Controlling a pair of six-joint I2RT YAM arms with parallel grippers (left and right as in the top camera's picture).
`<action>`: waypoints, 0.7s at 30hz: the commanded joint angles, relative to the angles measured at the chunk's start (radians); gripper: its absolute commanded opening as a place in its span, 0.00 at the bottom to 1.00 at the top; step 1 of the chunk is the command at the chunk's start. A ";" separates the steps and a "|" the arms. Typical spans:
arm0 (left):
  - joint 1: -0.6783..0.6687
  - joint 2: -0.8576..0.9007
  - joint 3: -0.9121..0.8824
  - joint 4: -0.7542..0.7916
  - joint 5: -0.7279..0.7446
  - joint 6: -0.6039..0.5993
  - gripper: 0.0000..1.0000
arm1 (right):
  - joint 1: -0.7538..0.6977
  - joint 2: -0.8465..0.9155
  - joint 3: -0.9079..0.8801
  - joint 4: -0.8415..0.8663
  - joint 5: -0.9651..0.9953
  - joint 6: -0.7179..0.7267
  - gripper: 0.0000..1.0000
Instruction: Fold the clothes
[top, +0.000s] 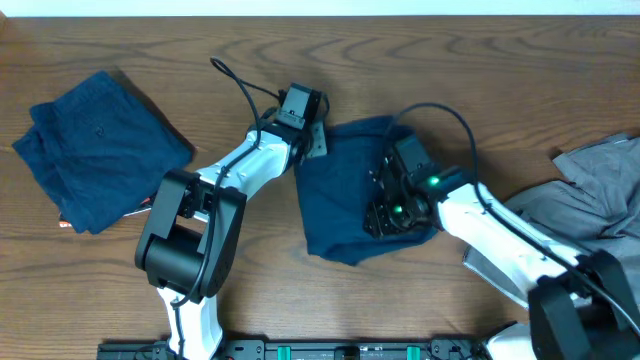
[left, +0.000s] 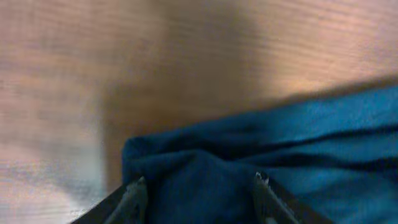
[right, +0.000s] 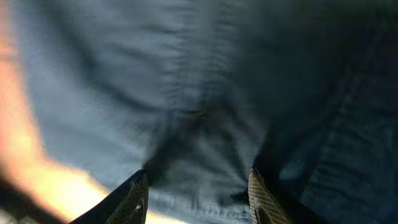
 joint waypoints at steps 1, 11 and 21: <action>0.008 0.009 0.013 -0.104 -0.018 0.013 0.56 | -0.012 0.032 -0.059 0.005 0.148 0.088 0.51; 0.007 -0.004 0.013 -0.596 0.188 0.013 0.32 | -0.197 0.034 -0.074 0.309 0.478 -0.048 0.64; 0.021 -0.227 0.013 -0.496 0.141 0.013 1.00 | -0.196 0.022 0.041 0.291 0.309 -0.126 0.76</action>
